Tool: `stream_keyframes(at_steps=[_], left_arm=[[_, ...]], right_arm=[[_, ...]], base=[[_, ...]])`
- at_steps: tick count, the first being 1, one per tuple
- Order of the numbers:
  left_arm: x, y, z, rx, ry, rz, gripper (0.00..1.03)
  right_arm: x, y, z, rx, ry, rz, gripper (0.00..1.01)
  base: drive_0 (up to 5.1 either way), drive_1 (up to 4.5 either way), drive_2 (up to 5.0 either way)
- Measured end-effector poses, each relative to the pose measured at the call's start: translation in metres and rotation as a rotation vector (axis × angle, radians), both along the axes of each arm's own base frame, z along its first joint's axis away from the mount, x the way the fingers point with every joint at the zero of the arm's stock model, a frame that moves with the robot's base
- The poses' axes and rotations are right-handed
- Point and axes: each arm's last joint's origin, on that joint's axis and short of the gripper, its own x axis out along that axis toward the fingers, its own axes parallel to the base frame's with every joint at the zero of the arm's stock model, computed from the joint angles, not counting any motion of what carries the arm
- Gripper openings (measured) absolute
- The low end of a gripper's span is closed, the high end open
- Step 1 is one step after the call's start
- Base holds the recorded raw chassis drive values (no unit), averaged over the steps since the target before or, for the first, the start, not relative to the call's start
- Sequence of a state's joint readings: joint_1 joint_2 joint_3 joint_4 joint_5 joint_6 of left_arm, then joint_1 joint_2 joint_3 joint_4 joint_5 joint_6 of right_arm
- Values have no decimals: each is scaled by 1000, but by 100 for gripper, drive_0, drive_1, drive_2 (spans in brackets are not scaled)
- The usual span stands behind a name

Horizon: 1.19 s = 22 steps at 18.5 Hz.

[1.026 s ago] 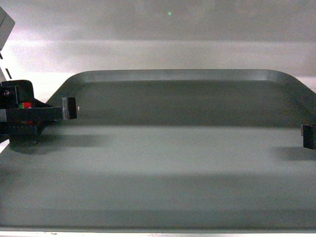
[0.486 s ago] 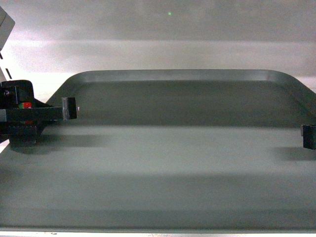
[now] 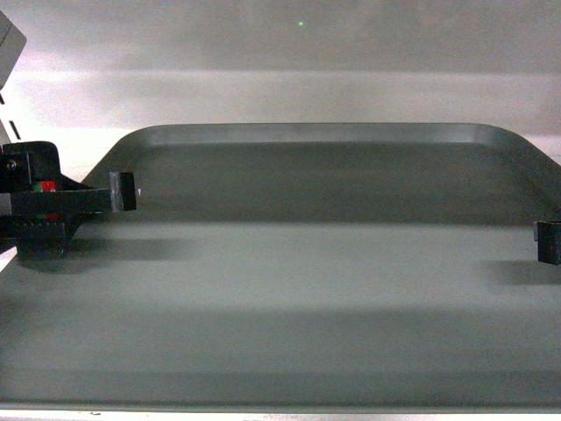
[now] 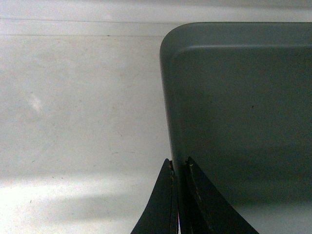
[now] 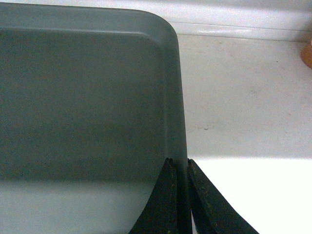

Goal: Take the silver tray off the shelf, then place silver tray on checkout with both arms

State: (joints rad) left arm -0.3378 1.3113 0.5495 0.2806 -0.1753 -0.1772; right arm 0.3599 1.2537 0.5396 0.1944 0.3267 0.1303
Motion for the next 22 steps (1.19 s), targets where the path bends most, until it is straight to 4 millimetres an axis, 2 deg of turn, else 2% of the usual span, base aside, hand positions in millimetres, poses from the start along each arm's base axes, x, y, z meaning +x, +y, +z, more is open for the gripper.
stream_keyframes(at_steps=[9, 22], left_arm=[[0, 0, 1, -1, -4, 0, 4], [0, 0, 1, 0, -2, 0, 4]], right_arm=[[0, 0, 0, 1, -3, 0, 3], [-1, 0, 0, -1, -1, -2, 3]], base=[[8, -236, 252], [16, -404, 435]])
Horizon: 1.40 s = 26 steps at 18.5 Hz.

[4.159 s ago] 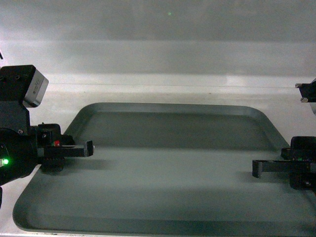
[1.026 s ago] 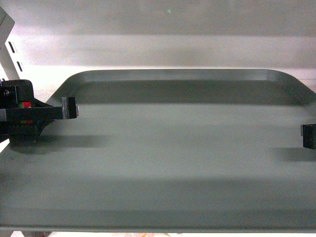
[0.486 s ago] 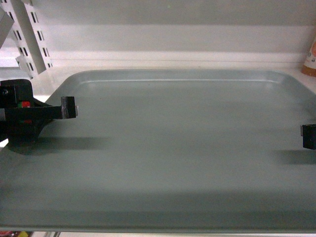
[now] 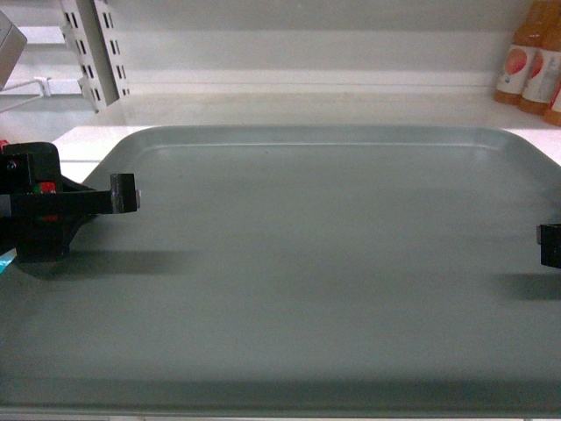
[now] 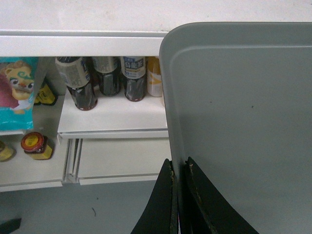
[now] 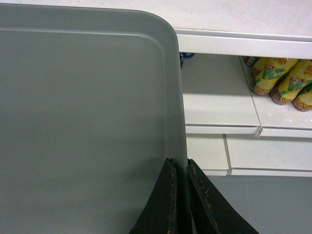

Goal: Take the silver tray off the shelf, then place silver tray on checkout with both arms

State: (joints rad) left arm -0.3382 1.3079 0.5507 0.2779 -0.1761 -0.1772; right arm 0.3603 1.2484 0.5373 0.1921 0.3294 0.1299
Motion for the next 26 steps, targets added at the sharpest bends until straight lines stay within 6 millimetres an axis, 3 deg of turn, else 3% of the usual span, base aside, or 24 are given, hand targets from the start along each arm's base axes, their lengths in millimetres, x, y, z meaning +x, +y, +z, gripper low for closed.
stream_keyframes(at_steps=[26], left_arm=[[0, 0, 0, -1, -2, -1, 4]], right_arm=[[0, 0, 0, 1, -2, 0, 3]], base=[[15, -404, 435]])
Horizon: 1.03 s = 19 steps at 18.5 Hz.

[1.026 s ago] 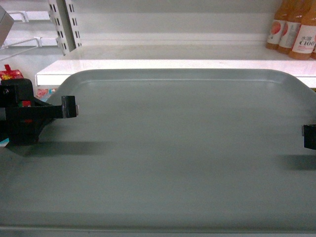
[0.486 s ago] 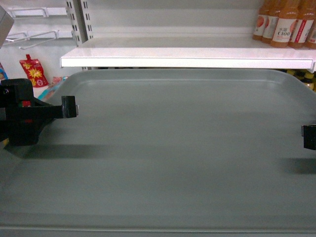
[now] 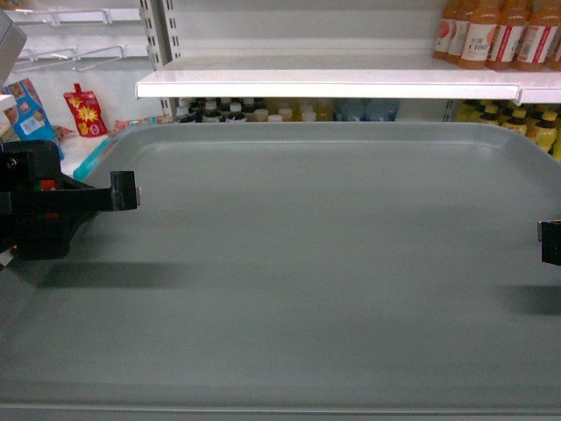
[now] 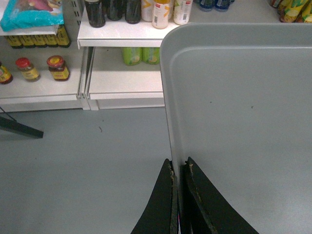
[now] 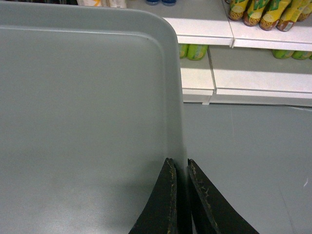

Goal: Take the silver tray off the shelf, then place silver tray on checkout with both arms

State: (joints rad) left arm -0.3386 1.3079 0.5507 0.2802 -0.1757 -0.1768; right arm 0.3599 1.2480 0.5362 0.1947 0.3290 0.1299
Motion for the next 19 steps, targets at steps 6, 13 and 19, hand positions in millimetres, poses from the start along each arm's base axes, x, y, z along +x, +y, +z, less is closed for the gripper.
stream_keyframes(at_steps=[6, 13, 19], left_arm=[[0, 0, 0, -1, -4, -1, 4], [0, -1, 0, -1, -3, -3, 4], [0, -1, 0, 0, 0, -2, 4]], right_arm=[[0, 0, 0, 0, 1, 0, 3], [0, 0, 0, -2, 1, -3, 3], [0, 0, -1, -2, 4, -1, 3]], base=[[15, -405, 435], [15, -405, 435], [15, -405, 435]])
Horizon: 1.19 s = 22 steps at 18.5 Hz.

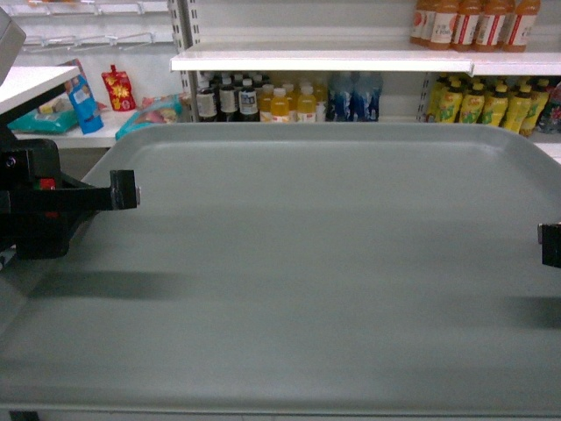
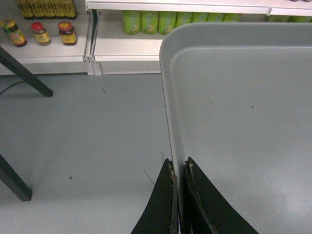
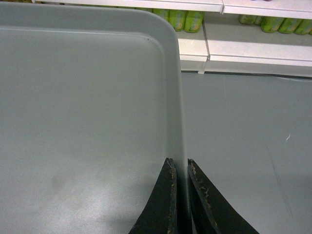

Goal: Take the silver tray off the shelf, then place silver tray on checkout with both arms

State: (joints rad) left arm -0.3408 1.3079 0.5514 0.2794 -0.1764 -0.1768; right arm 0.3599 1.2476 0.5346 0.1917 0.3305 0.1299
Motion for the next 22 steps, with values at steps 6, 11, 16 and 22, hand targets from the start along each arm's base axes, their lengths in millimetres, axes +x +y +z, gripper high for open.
stream_keyframes(at_steps=[6, 11, 16, 22], left_arm=[[0, 0, 0, 1, 1, 1, 4], [0, 0, 0, -1, -3, 1, 4], [0, 0, 0, 1, 1, 1, 4], [0, 0, 0, -2, -4, -1, 4]], right_arm=[[0, 0, 0, 1, -2, 1, 3], [0, 0, 1, 3, -7, 0, 3], [0, 0, 0, 1, -3, 1, 3], [0, 0, 0, 1, -3, 0, 3]], base=[[15, -405, 435], [11, -410, 432], [6, -415, 427], [-3, -424, 418]])
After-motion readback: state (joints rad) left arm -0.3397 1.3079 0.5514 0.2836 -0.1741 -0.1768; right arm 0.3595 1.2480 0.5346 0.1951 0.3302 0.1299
